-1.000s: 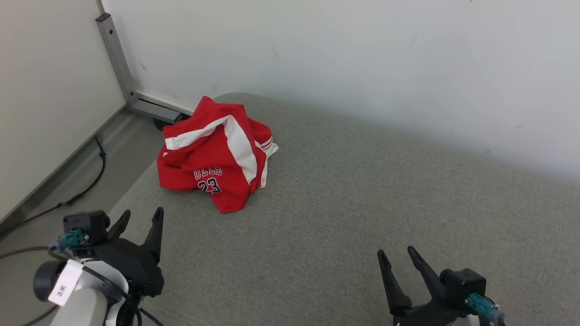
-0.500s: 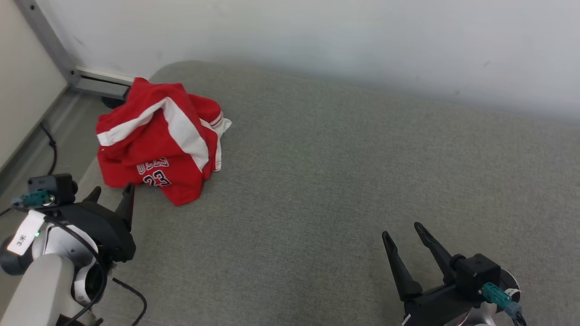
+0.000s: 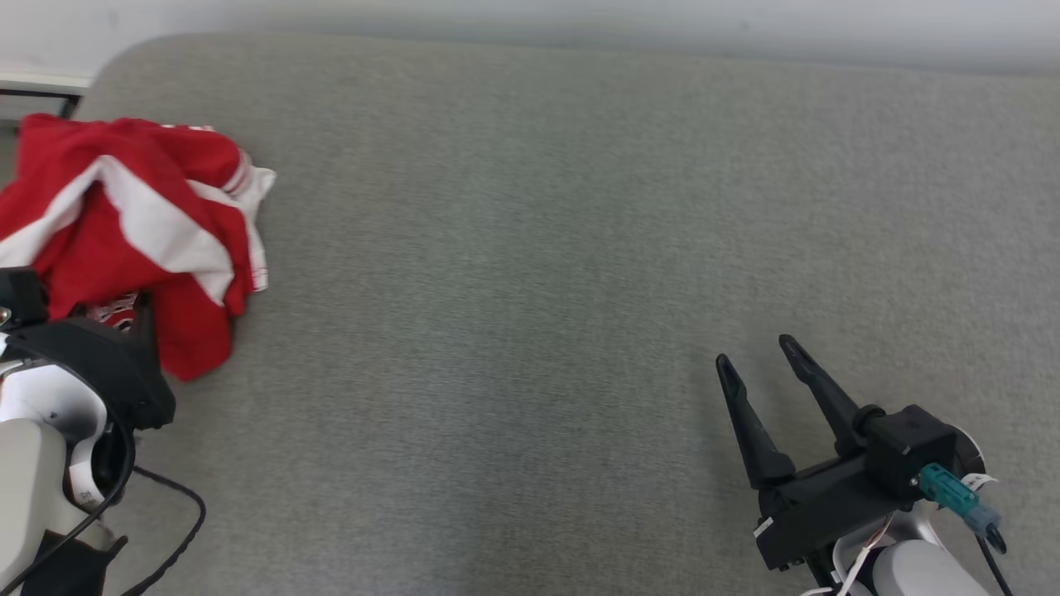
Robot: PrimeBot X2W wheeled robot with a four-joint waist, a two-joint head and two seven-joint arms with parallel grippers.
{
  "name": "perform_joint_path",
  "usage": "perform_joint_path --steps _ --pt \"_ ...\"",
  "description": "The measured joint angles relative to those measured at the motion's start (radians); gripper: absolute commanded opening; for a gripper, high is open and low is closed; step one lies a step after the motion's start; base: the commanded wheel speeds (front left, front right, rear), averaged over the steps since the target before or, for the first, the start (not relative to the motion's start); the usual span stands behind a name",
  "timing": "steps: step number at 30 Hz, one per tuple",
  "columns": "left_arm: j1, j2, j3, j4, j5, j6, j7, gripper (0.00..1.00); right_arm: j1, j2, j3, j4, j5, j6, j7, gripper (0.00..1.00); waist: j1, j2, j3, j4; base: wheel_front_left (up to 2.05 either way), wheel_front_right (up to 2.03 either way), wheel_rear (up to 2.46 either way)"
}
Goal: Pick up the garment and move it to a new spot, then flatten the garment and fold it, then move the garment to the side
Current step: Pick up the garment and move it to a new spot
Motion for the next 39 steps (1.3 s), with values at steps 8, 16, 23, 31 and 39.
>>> perform_joint_path --steps 8,16,23,31,39 --pt "-0.061 0.006 0.007 0.059 0.046 0.029 0.001 1.00 0.000 -0.014 -0.024 -0.035 0.000 -0.007 0.017 1.00 -0.0001 0.0000 0.066 -0.065 0.00 0.00 0.00" --pt "-0.078 0.013 0.023 0.097 0.072 0.042 -0.015 0.00 0.002 -0.014 -0.031 -0.052 0.000 -0.010 0.034 1.00 -0.0001 -0.0001 0.081 -0.083 0.00 0.00 0.00" --pt "-0.104 -0.028 0.002 0.118 0.108 0.042 -0.045 0.00 0.004 -0.014 -0.041 -0.047 0.000 -0.017 0.036 1.00 -0.0001 -0.0001 0.061 -0.065 0.00 0.00 0.00" --pt "-0.127 -0.029 -0.002 0.126 0.128 0.044 -0.091 0.00 0.003 0.009 -0.025 -0.004 0.002 -0.017 0.042 1.00 -0.0003 -0.0002 0.004 -0.037 0.00 0.00 0.00" --pt "-0.166 -0.016 -0.014 0.120 0.140 0.050 -0.139 0.00 0.003 0.053 0.000 0.056 0.021 -0.013 0.034 1.00 -0.0003 -0.0002 -0.088 -0.023 0.00 0.00 0.00"
